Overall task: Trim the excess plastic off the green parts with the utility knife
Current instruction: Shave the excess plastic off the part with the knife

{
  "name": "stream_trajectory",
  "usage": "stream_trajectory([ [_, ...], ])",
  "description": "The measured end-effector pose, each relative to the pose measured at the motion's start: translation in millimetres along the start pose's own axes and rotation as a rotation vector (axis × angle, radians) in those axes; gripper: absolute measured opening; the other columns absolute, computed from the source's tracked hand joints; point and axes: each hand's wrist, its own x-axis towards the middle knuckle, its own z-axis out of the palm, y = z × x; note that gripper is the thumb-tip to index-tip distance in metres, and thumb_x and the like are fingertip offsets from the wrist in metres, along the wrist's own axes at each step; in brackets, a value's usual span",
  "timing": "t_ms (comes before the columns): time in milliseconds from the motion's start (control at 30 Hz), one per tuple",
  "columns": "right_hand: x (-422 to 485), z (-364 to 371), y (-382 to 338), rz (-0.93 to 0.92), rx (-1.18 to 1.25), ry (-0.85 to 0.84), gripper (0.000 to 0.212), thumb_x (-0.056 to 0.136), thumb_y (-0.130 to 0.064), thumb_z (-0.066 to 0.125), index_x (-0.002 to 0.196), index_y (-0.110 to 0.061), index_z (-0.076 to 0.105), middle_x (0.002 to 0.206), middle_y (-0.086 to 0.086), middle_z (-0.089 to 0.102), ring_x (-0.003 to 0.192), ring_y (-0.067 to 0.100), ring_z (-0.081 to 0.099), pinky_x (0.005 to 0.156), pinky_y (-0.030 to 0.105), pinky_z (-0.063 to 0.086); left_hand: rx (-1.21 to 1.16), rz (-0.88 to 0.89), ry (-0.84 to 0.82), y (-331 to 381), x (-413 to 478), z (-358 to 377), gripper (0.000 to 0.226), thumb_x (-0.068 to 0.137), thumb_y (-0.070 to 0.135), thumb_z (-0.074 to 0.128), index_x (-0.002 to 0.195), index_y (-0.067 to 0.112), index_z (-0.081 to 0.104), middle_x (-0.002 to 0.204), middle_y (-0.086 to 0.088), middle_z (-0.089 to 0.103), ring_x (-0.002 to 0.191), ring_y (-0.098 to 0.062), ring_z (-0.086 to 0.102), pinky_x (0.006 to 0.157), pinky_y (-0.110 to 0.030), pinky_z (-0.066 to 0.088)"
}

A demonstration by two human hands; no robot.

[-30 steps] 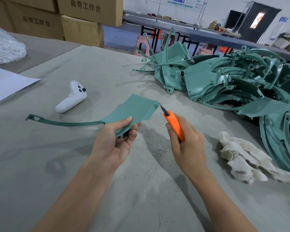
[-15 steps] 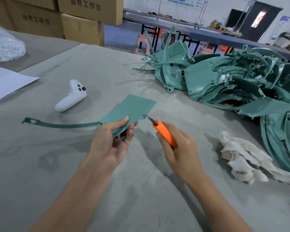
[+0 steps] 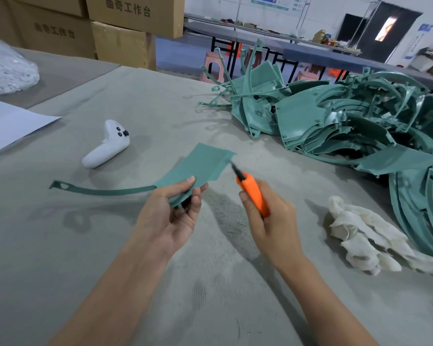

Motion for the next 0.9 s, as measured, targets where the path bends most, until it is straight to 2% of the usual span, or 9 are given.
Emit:
stream_trajectory([
  [100,-3,0,-1,-0.022,0.003,-0.039,0.022,0.097,-0.019,0.058,0.118,-0.013,0.063,0.071,-0.024,0.049,0.059,-0.004,0.049,0.058,0.006,0.033,-0.012,0.0,0.006,2,1,0,0.014,0.066,-0.003,0.066,0.054,0.0,0.072,0.067,-0.017,0.068,0.042,-0.008,0.056,0.041,-0.014,0.047],
  [200,4,-2,0,-0.012,0.018,0.037,0.02,0.099,-0.022,0.054,0.116,-0.014,0.062,0.063,-0.01,0.05,0.053,0.005,0.047,0.052,0.007,0.031,0.007,-0.004,-0.012,0,0,0,0.008,0.061,-0.002,0.068,0.055,0.001,0.072,0.067,-0.016,0.068,0.042,-0.008,0.056,0.041,-0.014,0.046],
  [333,-4,1,-2,-0.053,-0.001,-0.072,0.023,0.097,-0.02,0.058,0.119,-0.013,0.062,0.074,-0.029,0.047,0.062,-0.007,0.049,0.06,0.006,0.034,0.0,-0.007,-0.005,-1,2,-2,0.008,0.062,-0.002,0.067,0.055,0.0,0.072,0.068,-0.017,0.068,0.042,-0.008,0.056,0.041,-0.014,0.047],
  [467,3,0,2,-0.042,0.007,0.021,0.02,0.098,-0.021,0.055,0.117,-0.015,0.061,0.07,-0.027,0.044,0.058,-0.005,0.048,0.058,0.006,0.032,0.039,-0.002,-0.006,-2,1,0,0.009,0.061,-0.001,0.068,0.054,0.001,0.072,0.067,-0.017,0.068,0.042,-0.008,0.056,0.041,-0.014,0.046],
  [567,-3,0,3,-0.056,-0.038,-0.061,0.026,0.096,-0.018,0.059,0.122,-0.014,0.062,0.083,-0.028,0.054,0.066,-0.006,0.052,0.064,0.007,0.036,0.026,0.029,0.005,-1,2,0,0.005,0.067,-0.003,0.067,0.065,0.0,0.071,0.068,-0.017,0.068,0.042,-0.008,0.057,0.042,-0.014,0.047],
  [633,-9,1,2,-0.062,-0.062,-0.129,0.03,0.095,-0.02,0.06,0.124,-0.015,0.063,0.093,-0.02,0.064,0.073,-0.001,0.058,0.068,0.013,0.043,0.032,0.07,0.013,-1,3,-1,0.005,0.077,-0.003,0.064,0.08,0.001,0.067,0.069,-0.016,0.068,0.044,-0.008,0.058,0.043,-0.014,0.048],
  [667,-9,1,2,-0.059,-0.055,-0.116,0.03,0.095,-0.019,0.06,0.124,-0.015,0.063,0.092,-0.022,0.063,0.073,-0.003,0.058,0.067,0.011,0.042,0.045,0.092,0.01,-1,3,-1,0.006,0.081,-0.003,0.063,0.083,0.002,0.066,0.069,-0.015,0.068,0.044,-0.008,0.058,0.043,-0.014,0.048],
  [767,-3,0,8,-0.036,-0.039,-0.005,0.028,0.095,-0.015,0.059,0.122,-0.01,0.063,0.079,-0.032,0.049,0.066,-0.012,0.051,0.063,0.003,0.034,0.073,0.147,-0.004,-1,2,0,0.009,0.085,-0.002,0.061,0.083,0.004,0.068,0.067,-0.016,0.068,0.044,-0.008,0.058,0.044,-0.015,0.048],
  [900,-9,2,7,-0.067,-0.058,-0.114,0.03,0.095,-0.019,0.06,0.125,-0.017,0.062,0.092,-0.026,0.058,0.075,-0.008,0.054,0.07,0.006,0.037,0.037,0.142,-0.001,0,2,0,0.008,0.085,-0.002,0.061,0.082,0.003,0.066,0.067,-0.016,0.068,0.043,-0.008,0.058,0.043,-0.015,0.048],
])
